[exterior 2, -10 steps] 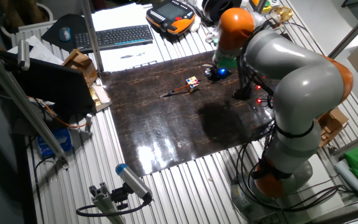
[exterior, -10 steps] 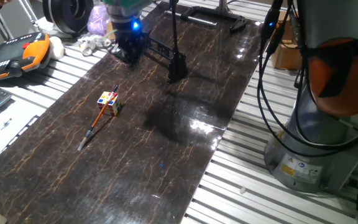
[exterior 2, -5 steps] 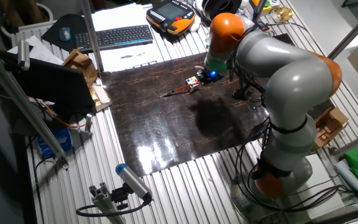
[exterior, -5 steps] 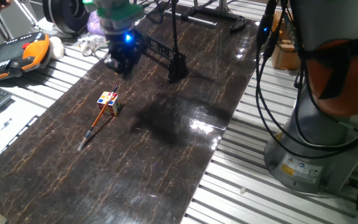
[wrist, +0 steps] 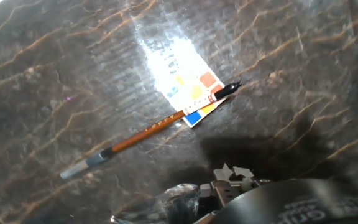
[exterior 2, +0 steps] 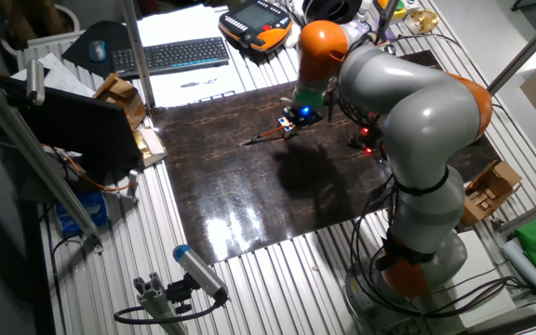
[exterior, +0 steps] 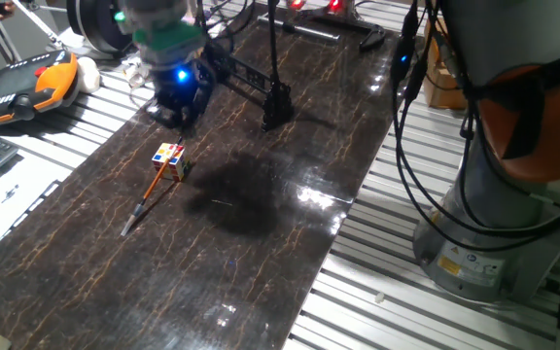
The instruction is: Place the brush on the pen rack
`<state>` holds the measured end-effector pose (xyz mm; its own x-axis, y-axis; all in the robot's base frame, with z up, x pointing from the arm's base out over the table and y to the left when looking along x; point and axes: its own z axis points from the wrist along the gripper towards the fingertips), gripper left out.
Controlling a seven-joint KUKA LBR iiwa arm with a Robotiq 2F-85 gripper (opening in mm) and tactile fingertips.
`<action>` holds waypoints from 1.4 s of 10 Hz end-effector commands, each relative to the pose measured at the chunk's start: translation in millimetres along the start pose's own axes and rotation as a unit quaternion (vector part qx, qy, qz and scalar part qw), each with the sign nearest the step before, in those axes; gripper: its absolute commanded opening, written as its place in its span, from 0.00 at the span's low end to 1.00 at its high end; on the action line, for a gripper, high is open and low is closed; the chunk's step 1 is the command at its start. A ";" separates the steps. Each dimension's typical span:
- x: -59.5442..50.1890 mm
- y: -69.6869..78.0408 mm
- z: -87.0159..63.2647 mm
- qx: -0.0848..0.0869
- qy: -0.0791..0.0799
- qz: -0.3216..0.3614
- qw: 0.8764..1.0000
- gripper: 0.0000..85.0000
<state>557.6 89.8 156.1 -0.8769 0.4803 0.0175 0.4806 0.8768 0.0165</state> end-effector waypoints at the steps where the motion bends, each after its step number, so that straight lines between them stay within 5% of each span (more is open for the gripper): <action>1: 1.8 2.0 3.3 -0.005 0.003 0.018 1.000 0.01; 4: 2.5 7.6 8.5 -0.027 0.018 0.085 0.996 0.01; 8: -1.2 13.7 21.0 -0.034 0.021 0.124 0.991 0.01; 14: 1.5 15.5 21.7 -0.001 0.004 0.147 0.989 0.01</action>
<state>563.9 104.4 134.4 -0.6992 0.7144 0.0293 0.7148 0.6992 0.0098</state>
